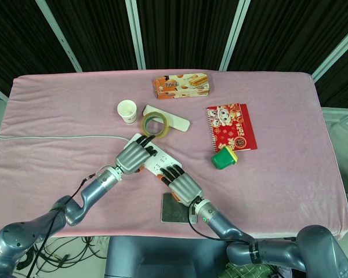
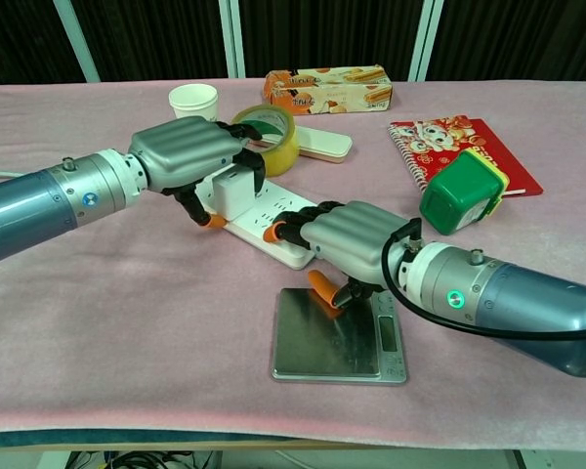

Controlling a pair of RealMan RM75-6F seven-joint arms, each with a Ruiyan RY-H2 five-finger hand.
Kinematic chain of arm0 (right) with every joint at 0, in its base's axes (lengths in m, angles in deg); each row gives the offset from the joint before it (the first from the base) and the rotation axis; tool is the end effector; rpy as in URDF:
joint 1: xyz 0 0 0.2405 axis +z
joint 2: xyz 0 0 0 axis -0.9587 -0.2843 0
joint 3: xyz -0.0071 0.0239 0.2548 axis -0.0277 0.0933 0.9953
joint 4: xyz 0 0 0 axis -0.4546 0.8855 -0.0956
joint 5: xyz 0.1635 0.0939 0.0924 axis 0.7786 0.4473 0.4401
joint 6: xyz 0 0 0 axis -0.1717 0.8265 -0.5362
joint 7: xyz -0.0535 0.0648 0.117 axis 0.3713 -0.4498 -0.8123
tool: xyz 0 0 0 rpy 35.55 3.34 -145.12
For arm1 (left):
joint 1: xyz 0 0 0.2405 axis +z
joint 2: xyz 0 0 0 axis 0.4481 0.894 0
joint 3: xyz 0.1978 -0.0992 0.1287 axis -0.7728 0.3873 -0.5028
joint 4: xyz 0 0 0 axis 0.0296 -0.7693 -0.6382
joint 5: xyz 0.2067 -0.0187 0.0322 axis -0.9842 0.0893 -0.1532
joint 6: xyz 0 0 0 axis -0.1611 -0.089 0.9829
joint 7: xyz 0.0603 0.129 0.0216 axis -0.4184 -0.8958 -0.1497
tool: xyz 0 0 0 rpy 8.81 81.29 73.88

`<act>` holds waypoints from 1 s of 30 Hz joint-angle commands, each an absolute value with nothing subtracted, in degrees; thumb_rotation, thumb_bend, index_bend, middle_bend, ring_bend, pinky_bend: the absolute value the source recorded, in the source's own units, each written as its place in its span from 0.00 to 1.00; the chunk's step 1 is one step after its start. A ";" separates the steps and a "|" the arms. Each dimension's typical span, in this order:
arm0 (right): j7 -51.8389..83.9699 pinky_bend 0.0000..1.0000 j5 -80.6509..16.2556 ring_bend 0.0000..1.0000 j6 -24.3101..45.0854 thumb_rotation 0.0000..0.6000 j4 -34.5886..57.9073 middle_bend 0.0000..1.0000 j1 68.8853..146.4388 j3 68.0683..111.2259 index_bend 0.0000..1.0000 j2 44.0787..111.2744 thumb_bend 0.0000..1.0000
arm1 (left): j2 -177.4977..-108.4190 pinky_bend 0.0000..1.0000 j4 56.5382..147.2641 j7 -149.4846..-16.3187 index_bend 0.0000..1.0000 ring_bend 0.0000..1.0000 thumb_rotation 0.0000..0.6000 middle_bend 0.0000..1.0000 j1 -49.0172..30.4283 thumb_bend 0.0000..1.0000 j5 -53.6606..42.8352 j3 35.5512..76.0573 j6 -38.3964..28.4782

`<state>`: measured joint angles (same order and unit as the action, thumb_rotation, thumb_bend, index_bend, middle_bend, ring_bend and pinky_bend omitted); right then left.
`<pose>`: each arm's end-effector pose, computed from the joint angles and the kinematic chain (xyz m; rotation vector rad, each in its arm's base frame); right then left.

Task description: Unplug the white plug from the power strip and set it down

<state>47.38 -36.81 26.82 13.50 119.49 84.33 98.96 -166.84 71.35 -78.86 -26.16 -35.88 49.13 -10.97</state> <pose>-0.1111 -0.2916 -0.1223 2.2355 -0.7934 0.7959 -0.1341 0.3875 -0.0782 -2.1488 -0.4272 -1.0037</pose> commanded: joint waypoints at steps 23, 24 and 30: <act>47.81 0.16 -36.39 0.25 26.79 1.00 14.13 0.25 119.65 84.00 0.21 98.70 0.59 | -164.17 0.23 75.48 -79.24 0.54 0.13 1.00 0.52 -26.85 0.60 -33.88 50.47 -13.49; 47.83 0.16 -36.38 0.25 26.76 1.00 14.15 0.25 119.65 84.00 0.21 98.69 0.59 | -164.18 0.24 75.51 -79.24 0.55 0.14 1.00 0.53 -26.87 0.61 -33.83 50.53 -13.51; 47.89 0.16 -36.39 0.25 26.71 1.00 14.34 0.25 119.65 83.85 0.21 98.52 0.59 | -164.38 0.29 75.27 -78.88 0.59 0.20 1.00 0.58 -26.96 0.64 -33.50 51.13 -13.04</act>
